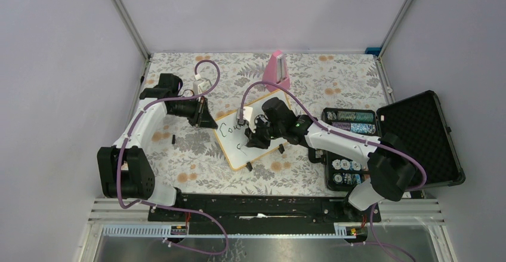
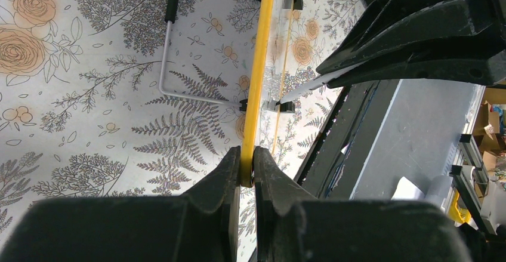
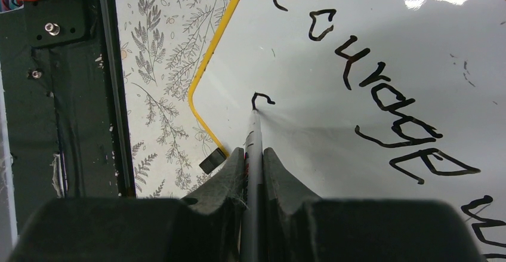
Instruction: Write a sentence on the whiteboard
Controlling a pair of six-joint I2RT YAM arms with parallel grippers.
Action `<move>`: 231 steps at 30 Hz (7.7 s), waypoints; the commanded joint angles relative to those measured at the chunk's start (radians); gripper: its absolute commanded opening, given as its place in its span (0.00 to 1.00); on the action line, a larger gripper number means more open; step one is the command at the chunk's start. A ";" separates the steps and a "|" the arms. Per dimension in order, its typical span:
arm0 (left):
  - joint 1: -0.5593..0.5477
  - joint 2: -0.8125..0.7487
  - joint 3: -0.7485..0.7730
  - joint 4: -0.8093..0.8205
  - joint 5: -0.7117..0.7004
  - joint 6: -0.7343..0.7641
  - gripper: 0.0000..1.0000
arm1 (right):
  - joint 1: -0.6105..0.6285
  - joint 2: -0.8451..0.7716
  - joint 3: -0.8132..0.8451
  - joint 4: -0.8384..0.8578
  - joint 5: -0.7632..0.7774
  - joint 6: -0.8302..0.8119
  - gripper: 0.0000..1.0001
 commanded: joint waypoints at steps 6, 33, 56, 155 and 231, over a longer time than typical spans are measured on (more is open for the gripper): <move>-0.006 0.012 0.006 0.047 -0.035 0.026 0.00 | -0.007 -0.033 0.049 -0.021 0.077 -0.032 0.00; -0.006 0.018 0.008 0.047 -0.036 0.031 0.00 | -0.025 -0.026 0.039 -0.032 0.030 -0.028 0.00; -0.006 0.009 0.006 0.046 -0.038 0.026 0.00 | -0.026 -0.035 0.038 -0.101 -0.006 -0.060 0.00; -0.009 0.012 0.006 0.047 -0.038 0.031 0.00 | -0.084 -0.025 0.072 -0.075 0.003 -0.047 0.00; -0.009 0.015 0.005 0.046 -0.041 0.034 0.00 | -0.125 -0.043 0.022 -0.109 -0.022 -0.082 0.00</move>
